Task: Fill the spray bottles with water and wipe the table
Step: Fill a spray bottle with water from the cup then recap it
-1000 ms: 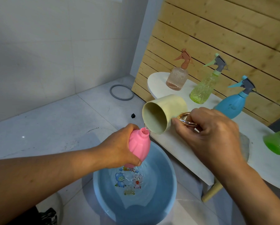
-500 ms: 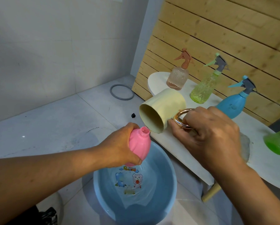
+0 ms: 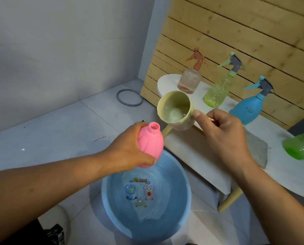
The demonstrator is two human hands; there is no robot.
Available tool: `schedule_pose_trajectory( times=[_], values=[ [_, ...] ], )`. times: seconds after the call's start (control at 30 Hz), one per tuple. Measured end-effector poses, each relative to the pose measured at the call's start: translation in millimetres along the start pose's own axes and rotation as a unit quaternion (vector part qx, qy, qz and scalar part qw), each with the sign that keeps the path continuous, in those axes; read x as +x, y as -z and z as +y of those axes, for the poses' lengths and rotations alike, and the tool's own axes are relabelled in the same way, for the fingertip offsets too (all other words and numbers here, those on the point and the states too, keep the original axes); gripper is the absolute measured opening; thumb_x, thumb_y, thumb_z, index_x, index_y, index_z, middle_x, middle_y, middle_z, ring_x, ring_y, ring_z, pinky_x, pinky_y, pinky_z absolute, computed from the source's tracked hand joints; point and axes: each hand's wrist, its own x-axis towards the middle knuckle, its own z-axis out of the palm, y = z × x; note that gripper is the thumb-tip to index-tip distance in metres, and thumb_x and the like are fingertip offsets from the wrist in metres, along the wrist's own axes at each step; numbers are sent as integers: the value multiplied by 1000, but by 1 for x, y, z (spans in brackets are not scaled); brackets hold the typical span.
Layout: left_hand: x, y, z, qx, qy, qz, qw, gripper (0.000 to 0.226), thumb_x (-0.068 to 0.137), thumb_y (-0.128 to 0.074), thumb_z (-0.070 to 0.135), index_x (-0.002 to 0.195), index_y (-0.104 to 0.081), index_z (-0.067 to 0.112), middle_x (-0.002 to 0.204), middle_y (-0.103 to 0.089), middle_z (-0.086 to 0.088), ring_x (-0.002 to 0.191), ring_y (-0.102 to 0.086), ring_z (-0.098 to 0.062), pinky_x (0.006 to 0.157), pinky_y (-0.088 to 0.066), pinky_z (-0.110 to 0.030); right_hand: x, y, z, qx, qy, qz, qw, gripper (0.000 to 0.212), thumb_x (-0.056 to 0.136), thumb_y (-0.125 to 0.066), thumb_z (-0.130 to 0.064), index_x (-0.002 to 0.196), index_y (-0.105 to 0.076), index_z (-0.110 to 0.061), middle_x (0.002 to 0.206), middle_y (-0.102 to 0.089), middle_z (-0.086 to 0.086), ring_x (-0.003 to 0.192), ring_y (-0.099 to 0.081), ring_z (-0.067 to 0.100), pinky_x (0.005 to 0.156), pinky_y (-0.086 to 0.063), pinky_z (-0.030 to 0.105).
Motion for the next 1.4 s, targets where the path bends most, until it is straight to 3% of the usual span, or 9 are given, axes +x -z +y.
schedule_pose_trajectory(
  times=[0.2, 0.33, 0.5, 0.57, 0.7, 1.03, 1.13, 1.27, 1.4],
  values=[
    [7, 3, 9, -65, -15, 25, 997, 92, 57, -98, 19, 128, -43, 42, 117, -54, 21, 99, -57, 10, 58, -50, -8, 37, -32, 58, -7, -211, -163, 964, 41, 100, -55, -49, 77, -60, -16, 66, -47, 0, 49, -36, 10, 43, -32, 20],
    [9, -2, 6, -60, -15, 20, 998, 94, 55, -99, 24, 124, -40, 50, 122, -51, 22, 106, -56, -1, 60, -51, -8, 32, -69, 104, -51, -231, -270, 933, 40, 102, -51, -41, 83, -66, -9, 75, -52, 5, 61, -38, 16, 51, -32, 24],
    [14, -5, 1, -81, -8, 13, 997, 92, 52, -99, 29, 115, -40, 59, 113, -51, 37, 105, -53, 13, 65, -50, -6, 0, -122, 175, -201, -243, -402, 860, 29, 105, -46, -26, 102, -70, -11, 101, -68, 8, 96, -62, 25, 78, -45, 30],
    [16, -5, 1, -88, 3, 24, 996, 91, 49, -98, 31, 114, -40, 59, 109, -50, 42, 101, -52, 19, 62, -49, -6, -16, -134, 196, -265, -221, -408, 845, 34, 105, -45, -29, 113, -70, -7, 119, -68, 11, 110, -62, 29, 84, -46, 31],
    [24, -6, -4, -95, 35, 62, 993, 91, 39, -91, 45, 113, -41, 61, 106, -53, 40, 96, -56, 16, 59, -50, -8, -39, -157, 232, -315, -198, -422, 827, 35, 103, -48, -42, 108, -69, -14, 119, -69, 9, 109, -65, 30, 81, -47, 33],
    [28, -12, -18, -60, 82, 67, 993, 95, 33, -91, 54, 116, -46, 58, 110, -59, 33, 98, -60, 9, 62, -50, -7, -67, -214, 246, -412, -105, -448, 786, 28, 100, -54, -18, 126, -65, -21, 127, -69, 4, 120, -65, 26, 97, -51, 36],
    [28, -12, -19, -54, 83, 62, 993, 95, 34, -92, 52, 118, -47, 56, 109, -59, 32, 97, -60, 8, 62, -50, -7, -72, -225, 242, -382, -113, -465, 791, 26, 98, -57, -17, 123, -66, -19, 123, -69, 5, 117, -65, 27, 95, -51, 35],
    [29, -8, -17, -54, 80, 57, 994, 93, 41, -94, 46, 120, -46, 54, 109, -56, 34, 96, -57, 11, 60, -52, -9, -67, -220, 239, -247, -178, -426, 852, 23, 104, -50, -22, 113, -69, -12, 113, -70, 9, 107, -65, 29, 87, -49, 33],
    [29, -4, -15, -38, 79, 51, 995, 93, 47, -100, 41, 120, -43, 54, 111, -57, 26, 99, -60, -1, 60, -52, -15, -67, -202, 236, -60, -278, -349, 893, 40, 106, -42, -26, 71, -55, -13, 75, -56, 5, 75, -51, 23, 69, -38, 32]
  ],
)
